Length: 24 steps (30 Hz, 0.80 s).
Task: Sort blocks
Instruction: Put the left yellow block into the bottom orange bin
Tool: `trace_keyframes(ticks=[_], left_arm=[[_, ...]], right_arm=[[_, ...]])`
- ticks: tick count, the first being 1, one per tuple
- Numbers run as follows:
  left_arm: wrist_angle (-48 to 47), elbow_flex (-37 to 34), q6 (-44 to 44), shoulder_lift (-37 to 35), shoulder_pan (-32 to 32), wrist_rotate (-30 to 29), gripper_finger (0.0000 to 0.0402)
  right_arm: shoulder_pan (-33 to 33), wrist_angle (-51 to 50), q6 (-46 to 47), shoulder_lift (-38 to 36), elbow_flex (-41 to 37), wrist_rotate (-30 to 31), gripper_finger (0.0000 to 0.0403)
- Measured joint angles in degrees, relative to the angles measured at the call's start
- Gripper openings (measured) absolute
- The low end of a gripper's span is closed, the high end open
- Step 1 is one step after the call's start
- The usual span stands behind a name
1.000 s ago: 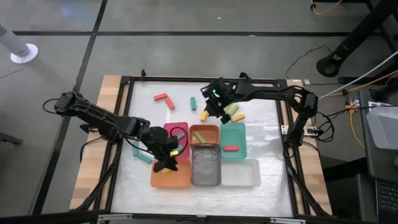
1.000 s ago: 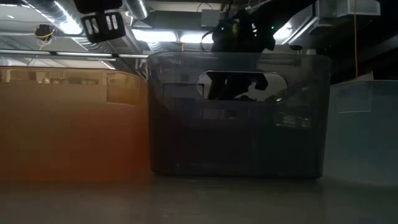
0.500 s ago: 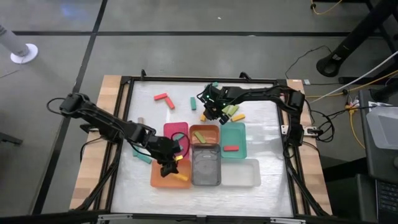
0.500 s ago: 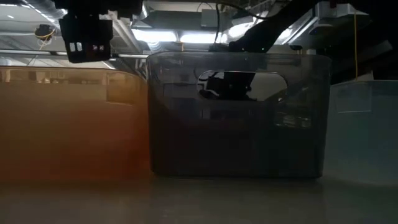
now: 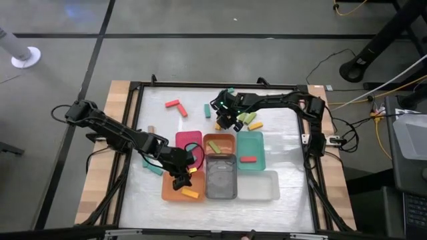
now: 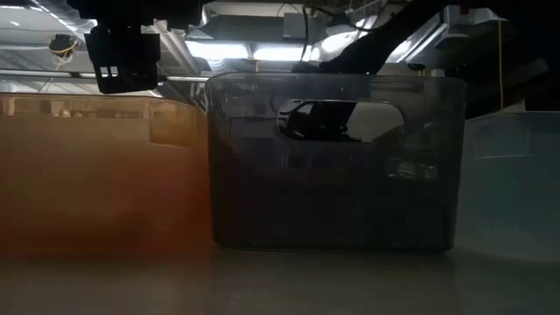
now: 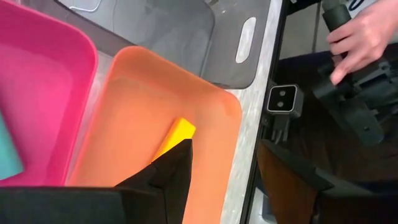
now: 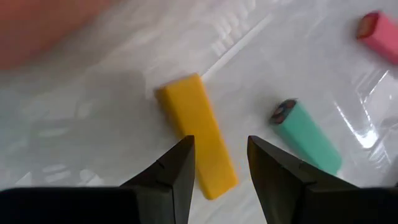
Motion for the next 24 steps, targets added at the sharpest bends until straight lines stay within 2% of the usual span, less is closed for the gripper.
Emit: trace_keyframes(ticks=[7,14,17,21,24], left_arm=[[-0.03,0.00,-0.04,0.00,0.01,0.00,0.0170],[0.33,0.00,-0.05,0.00,0.06,-0.01,0.0170],[0.42,0.00,-0.12,0.00,0.16,-0.09,0.0170],[0.48,0.00,-0.31,0.00,0.16,-0.74,0.0170],[0.48,0.00,-0.31,0.00,0.14,-2.69,0.0170]], right_arm=[[0.07,-0.43,-1.33,3.43,1.12,0.67,0.0147],[0.07,-0.73,-1.33,3.88,1.56,0.57,0.0142],[0.07,-1.47,-0.90,3.90,1.56,1.06,0.0118],[0.07,-2.05,2.82,3.90,1.53,1.23,0.0060],[0.07,-2.05,5.59,3.90,1.53,1.39,0.0055]])
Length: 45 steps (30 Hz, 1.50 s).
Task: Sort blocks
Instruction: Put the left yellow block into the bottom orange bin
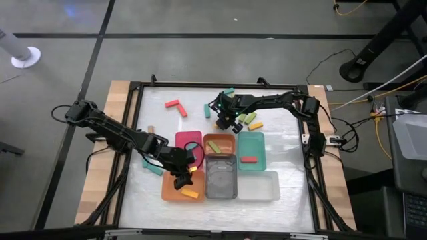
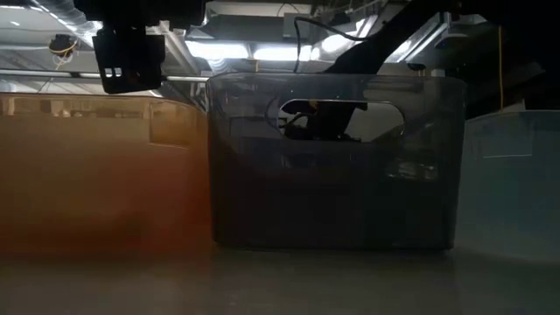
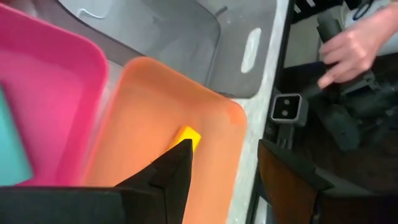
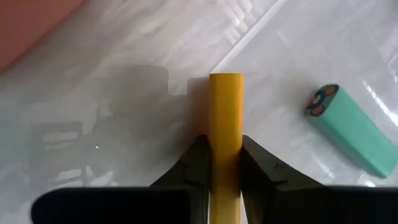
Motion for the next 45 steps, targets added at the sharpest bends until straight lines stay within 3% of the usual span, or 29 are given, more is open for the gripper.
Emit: trace_keyframes(ticks=[5,12,24,35,45], left_arm=[[-0.02,0.00,0.32,0.00,1.10,-3.01,0.0170],[-0.78,0.00,4.80,-1.72,6.12,-3.35,0.0170],[-17.34,0.04,31.77,-13.99,19.39,-3.47,0.0170],[-31.24,0.04,44.52,-23.78,27.12,-3.48,0.0170],[-37.16,0.04,49.95,-24.87,26.96,-3.47,0.0170]], right_arm=[[0.00,-0.57,4.12,-0.35,0.11,0.29,0.0055],[0.02,-14.89,8.13,-0.79,9.61,1.17,0.0067],[5.72,-24.09,25.00,-0.92,27.34,0.66,0.0069],[20.11,-20.64,42.14,-1.01,29.92,0.65,0.0070],[30.85,-5.98,45.63,0.52,30.05,2.63,0.0069]])
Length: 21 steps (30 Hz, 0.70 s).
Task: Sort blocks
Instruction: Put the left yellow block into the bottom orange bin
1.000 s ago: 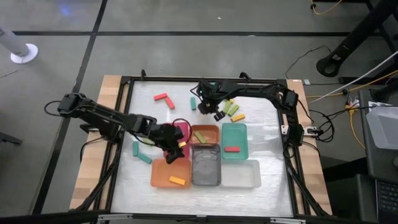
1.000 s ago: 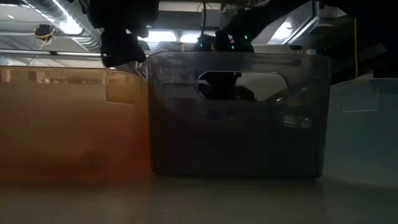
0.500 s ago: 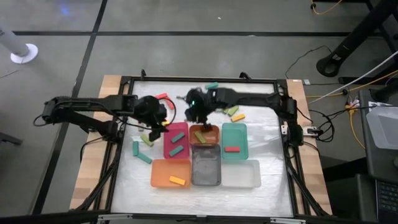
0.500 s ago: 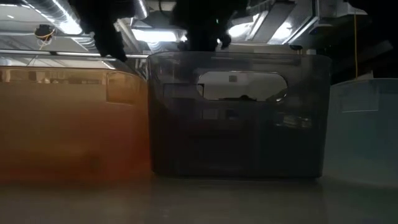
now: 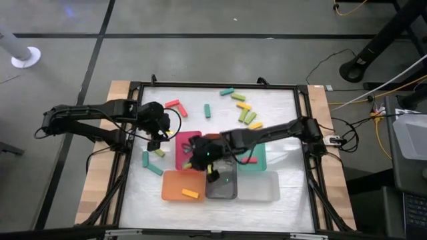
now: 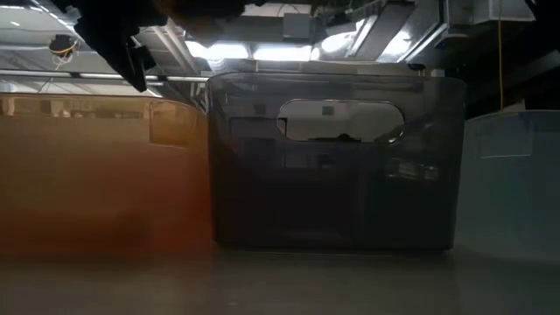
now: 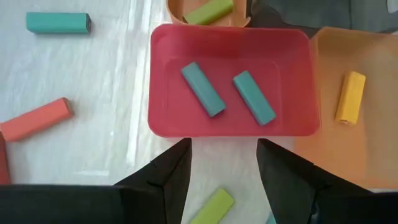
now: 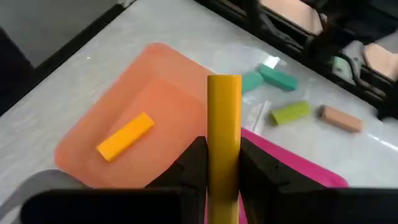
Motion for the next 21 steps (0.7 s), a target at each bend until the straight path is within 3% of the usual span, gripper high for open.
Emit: trace_keyframes(ticks=[4,11,21], left_arm=[[-0.13,0.00,-0.22,0.04,-0.01,0.01,0.0170],[-6.56,-0.04,-6.37,0.20,-1.98,2.65,0.0170],[-15.93,-0.35,-14.94,0.22,-12.22,6.74,0.0170]], right_arm=[[2.11,4.19,1.30,3.04,-0.11,-1.75,0.0070],[2.52,9.98,8.26,6.89,-0.09,-10.96,0.0071],[2.16,10.97,9.70,7.72,-0.09,-12.07,0.0072]])
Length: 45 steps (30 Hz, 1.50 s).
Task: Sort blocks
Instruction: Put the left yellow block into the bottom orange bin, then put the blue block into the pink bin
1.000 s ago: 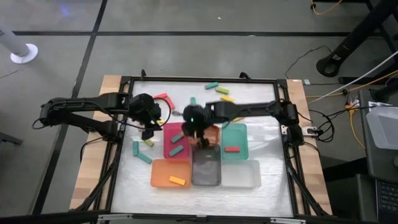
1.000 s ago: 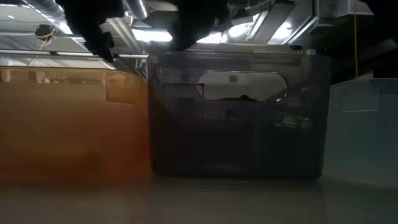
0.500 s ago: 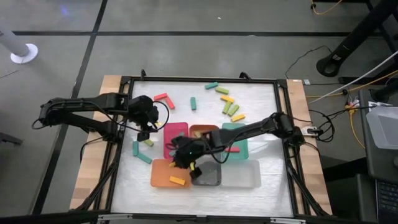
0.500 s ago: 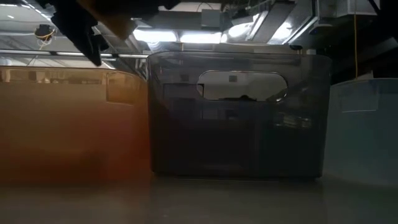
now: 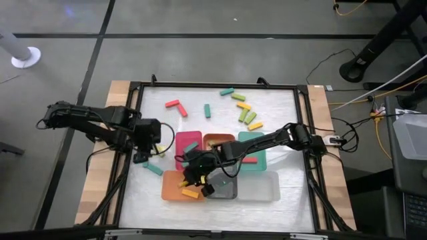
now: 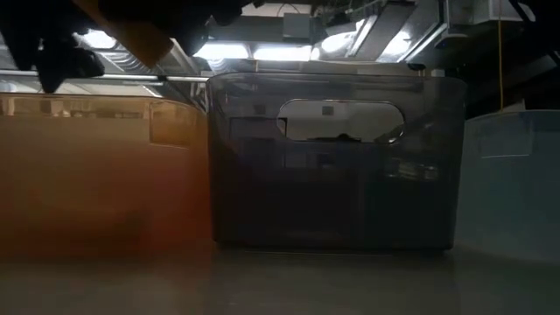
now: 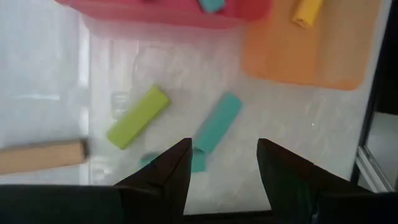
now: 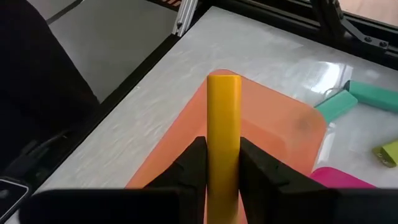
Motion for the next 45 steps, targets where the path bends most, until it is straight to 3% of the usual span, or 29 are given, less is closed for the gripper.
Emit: trace_keyframes(ticks=[6,14,19,24,33,45], left_arm=[[4.38,-4.38,-3.75,0.00,-7.91,-0.01,0.0170],[16.59,-12.53,-4.81,0.03,-14.69,-0.41,0.0170],[21.91,-16.85,-2.96,0.04,-17.12,-2.56,0.0170],[25.75,-20.96,-2.60,0.04,-18.68,-6.08,0.0170],[29.44,-26.40,-2.65,0.09,-20.37,-6.46,0.0170],[33.68,-28.02,-3.13,7.53,-21.70,-10.25,0.0170]], right_arm=[[-0.80,-0.66,2.24,0.00,0.00,-1.53,0.0082],[-0.96,-1.69,2.24,0.00,0.00,-3.02,0.0162],[-0.94,-2.52,1.97,0.00,0.00,-3.04,0.0184],[-0.94,-3.53,1.59,-0.38,0.03,-2.36,0.0183],[-1.65,-5.80,0.66,-1.79,0.45,0.67,0.0170],[-5.61,-25.39,0.66,-2.13,13.62,7.68,0.0170]])
